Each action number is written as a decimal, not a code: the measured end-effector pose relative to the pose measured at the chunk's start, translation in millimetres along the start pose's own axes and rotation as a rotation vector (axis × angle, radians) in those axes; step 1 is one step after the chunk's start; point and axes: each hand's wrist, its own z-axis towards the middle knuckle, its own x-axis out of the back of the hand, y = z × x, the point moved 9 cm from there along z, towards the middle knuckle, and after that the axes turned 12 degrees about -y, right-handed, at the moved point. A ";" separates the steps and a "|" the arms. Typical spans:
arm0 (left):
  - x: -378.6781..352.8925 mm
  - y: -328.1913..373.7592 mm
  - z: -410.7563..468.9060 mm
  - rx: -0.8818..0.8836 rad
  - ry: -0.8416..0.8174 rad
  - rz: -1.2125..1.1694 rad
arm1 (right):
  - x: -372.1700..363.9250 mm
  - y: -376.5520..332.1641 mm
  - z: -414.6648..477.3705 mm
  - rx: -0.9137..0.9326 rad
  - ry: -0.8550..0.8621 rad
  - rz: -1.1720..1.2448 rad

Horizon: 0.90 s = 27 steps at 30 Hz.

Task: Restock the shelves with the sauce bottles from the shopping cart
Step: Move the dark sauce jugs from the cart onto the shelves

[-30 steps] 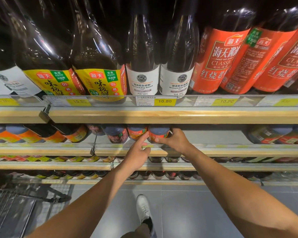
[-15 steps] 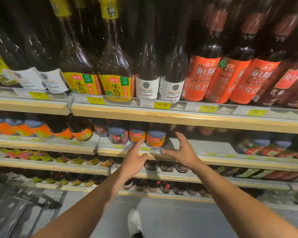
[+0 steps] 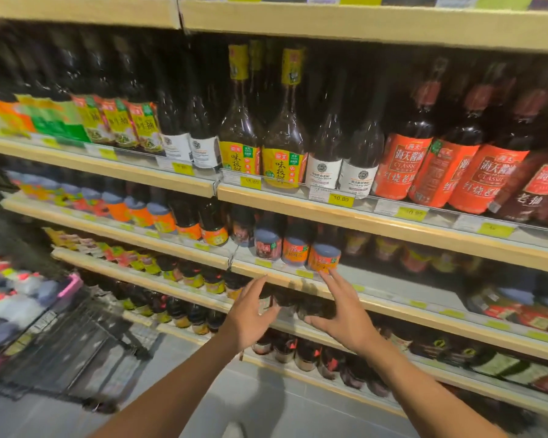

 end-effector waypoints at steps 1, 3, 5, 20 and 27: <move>3.5 -7.0 -6.6 0.015 0.009 0.013 | -7.4 -6.2 1.1 0.011 -0.012 -0.005; 12.1 -21.9 -21.5 0.044 0.032 0.034 | -23.9 -17.1 5.5 0.032 -0.036 -0.007; 23.0 -34.8 -37.0 0.043 0.068 0.051 | -42.4 -30.0 11.3 0.052 -0.069 0.012; 166.7 -222.2 -170.1 0.296 0.301 -0.036 | -220.9 -222.5 111.5 0.262 -0.385 -0.007; 261.8 -326.2 -246.4 0.404 0.403 -0.101 | -324.9 -344.1 155.3 0.341 -0.522 0.016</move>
